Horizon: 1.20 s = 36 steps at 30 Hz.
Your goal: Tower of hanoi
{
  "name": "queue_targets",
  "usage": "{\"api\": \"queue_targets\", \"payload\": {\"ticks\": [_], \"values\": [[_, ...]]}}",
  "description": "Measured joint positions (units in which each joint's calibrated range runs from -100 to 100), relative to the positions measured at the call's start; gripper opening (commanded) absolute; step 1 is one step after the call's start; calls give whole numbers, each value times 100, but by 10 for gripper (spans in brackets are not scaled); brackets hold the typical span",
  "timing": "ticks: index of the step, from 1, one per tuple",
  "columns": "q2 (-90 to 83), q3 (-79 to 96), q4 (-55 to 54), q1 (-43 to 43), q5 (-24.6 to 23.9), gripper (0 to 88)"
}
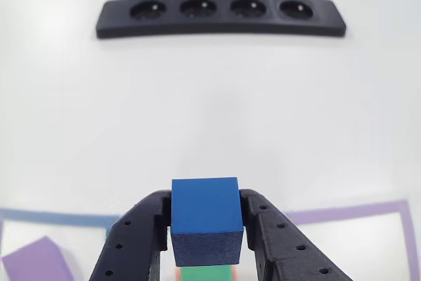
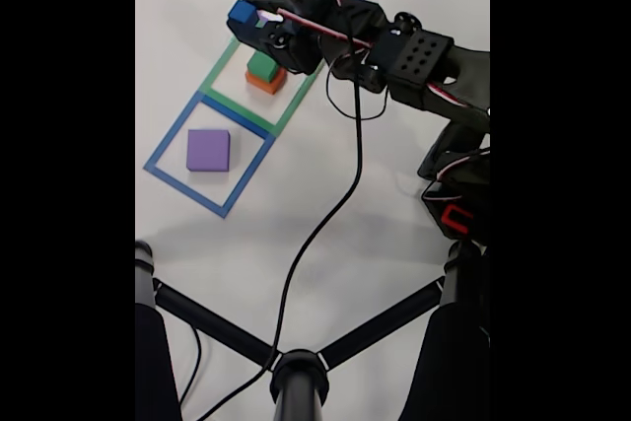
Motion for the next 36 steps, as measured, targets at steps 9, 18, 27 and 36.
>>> {"api": "queue_targets", "payload": {"ticks": [9,18,27,36], "values": [[-473,-3307,4944,-344,0,1],[-642,-5648,7424,-1138,0,1],[-751,-5970,7761,-1539,0,1],[-760,-5518,7536,-1801,0,1]]}}
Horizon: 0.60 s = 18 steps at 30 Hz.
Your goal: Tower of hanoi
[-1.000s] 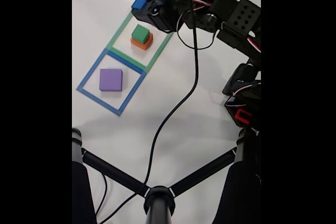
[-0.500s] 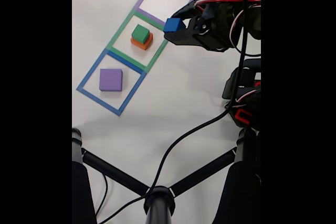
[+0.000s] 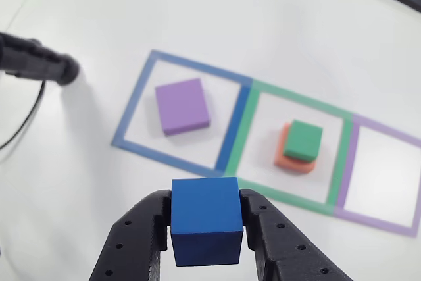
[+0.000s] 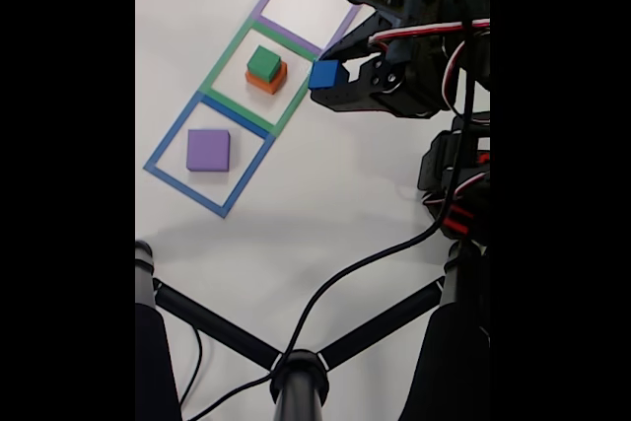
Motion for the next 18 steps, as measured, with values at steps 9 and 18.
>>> {"api": "queue_targets", "payload": {"ticks": [9,18], "values": [[-304,3003,-2560,-8,0,1],[144,6171,-6926,-139,-59,2]]}}
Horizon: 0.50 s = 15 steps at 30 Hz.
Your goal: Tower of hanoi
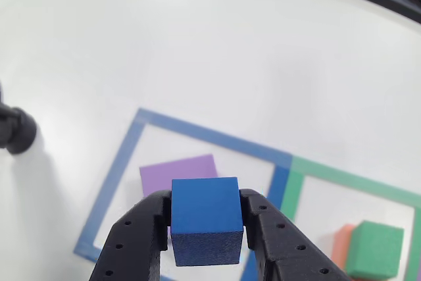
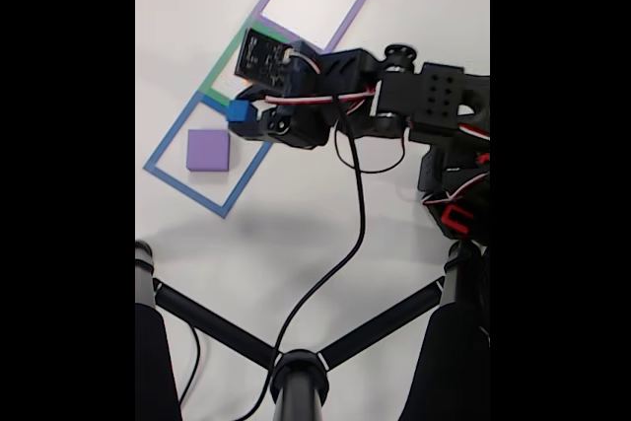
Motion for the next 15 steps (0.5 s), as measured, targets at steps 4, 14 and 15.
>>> {"api": "queue_targets", "payload": {"ticks": [4,14,15], "values": [[675,601,-1645,-131,0,2],[2702,1166,-4888,-254,0,6],[2879,1192,-5128,-246,0,7]]}}
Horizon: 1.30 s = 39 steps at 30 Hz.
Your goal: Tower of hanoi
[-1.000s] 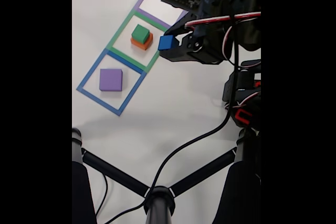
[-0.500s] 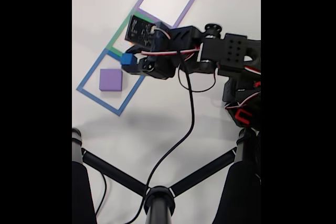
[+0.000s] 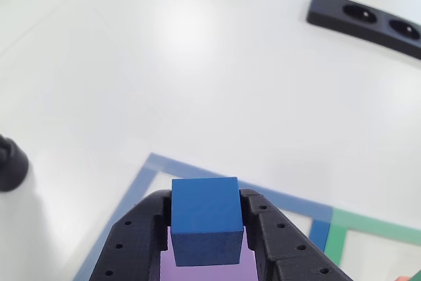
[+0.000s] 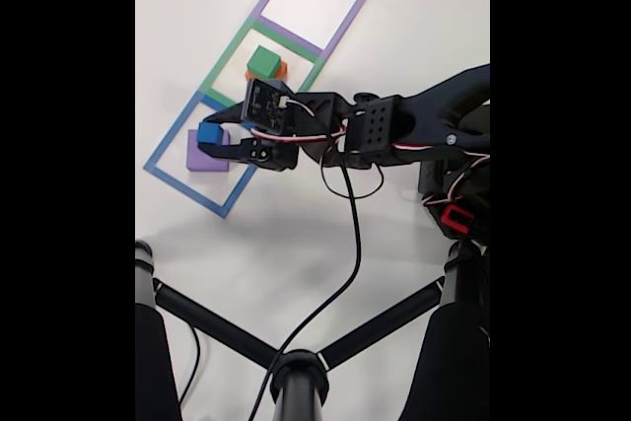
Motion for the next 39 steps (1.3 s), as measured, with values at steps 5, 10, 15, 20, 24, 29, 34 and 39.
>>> {"api": "queue_targets", "payload": {"ticks": [5,10,15,20,24,29,34,39], "values": [[827,52,-1019,0,0,7],[1545,35,-1814,-65,0,10],[2237,-157,-2392,-98,0,10],[2626,-331,-2673,-98,0,11],[2845,-487,-2753,-98,0,19],[2938,-505,-2801,-98,0,20],[3048,-513,-2833,-98,0,34],[3132,-513,-2945,-98,0,107]]}}
